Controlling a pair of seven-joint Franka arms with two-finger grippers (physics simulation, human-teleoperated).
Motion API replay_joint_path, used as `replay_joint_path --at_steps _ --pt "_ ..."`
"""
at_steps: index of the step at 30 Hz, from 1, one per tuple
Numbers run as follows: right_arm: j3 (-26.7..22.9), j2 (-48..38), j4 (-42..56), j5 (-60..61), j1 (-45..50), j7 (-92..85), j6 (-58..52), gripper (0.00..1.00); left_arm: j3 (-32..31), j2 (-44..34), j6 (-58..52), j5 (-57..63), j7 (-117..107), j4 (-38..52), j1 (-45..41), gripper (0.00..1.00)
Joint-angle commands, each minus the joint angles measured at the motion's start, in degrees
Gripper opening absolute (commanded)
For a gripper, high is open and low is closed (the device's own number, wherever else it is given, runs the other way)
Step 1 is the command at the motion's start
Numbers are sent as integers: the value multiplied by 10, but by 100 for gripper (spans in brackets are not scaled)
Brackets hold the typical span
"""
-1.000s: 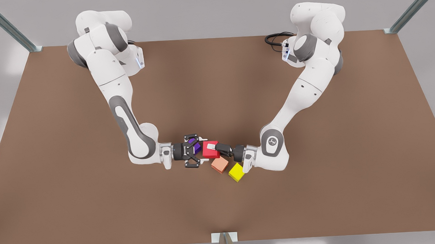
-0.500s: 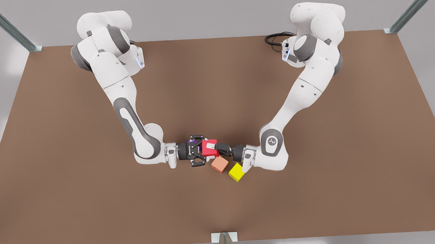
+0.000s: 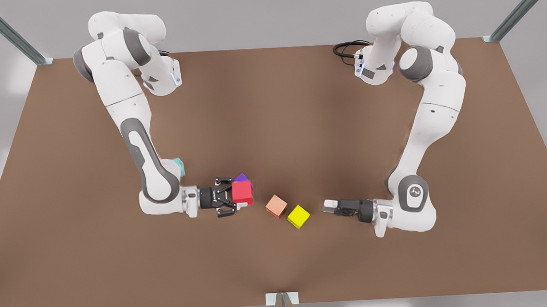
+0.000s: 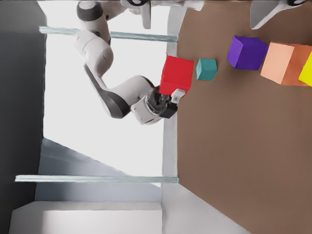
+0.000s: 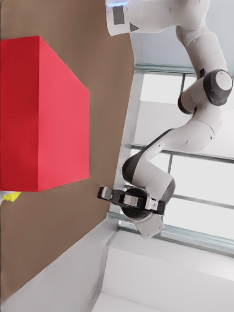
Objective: Pick up red wooden cube and pass to hand red wooden cube and place in blue wooden cube
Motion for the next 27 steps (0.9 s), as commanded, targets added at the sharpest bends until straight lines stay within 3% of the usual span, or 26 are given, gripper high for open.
replay_joint_path --at_steps 1,2,3,5,6,7,8,9,10,13,16,20,27 --pt "-9 -20 -1 -322 -28 130 -26 65 -25 -59 -266 434 -113 44 59 100" --pt "-28 -35 -1 -401 -29 173 -48 65 -36 -95 -267 568 -72 44 54 100" --pt "-32 -75 -1 -557 -29 245 -62 65 -58 -127 -265 693 -73 44 52 100" --pt "-33 -127 -10 -738 -27 347 -82 65 -70 -155 -246 703 -206 44 63 100" --pt "-33 -141 -24 -802 -22 393 -74 65 -121 -162 -261 704 -209 44 122 100" --pt "-32 -162 -52 -834 -21 437 -48 65 -100 -203 -217 696 -188 -12 140 100" --pt "-32 -184 -101 -855 -19 479 15 65 170 -417 -16 571 -141 -289 -24 100" --pt "-32 -203 -140 -878 -19 510 54 65 309 -525 109 494 -140 -448 -136 100" --pt "-32 -220 -174 -888 -19 540 86 65 309 -547 105 494 -139 -471 -142 100" --pt "-31 -258 -270 -897 -19 654 174 65 298 -518 11 493 -142 -418 -142 100" --pt "-31 -293 -334 -894 -20 723 228 65 201 -530 -86 496 -148 -383 -141 100" --pt "-27 -312 -378 -853 -19 828 256 65 193 -496 -33 498 -170 -347 -136 100" --pt "-27 -328 -458 -853 -20 829 352 66 177 -478 -39 498 -209 -328 -145 100"
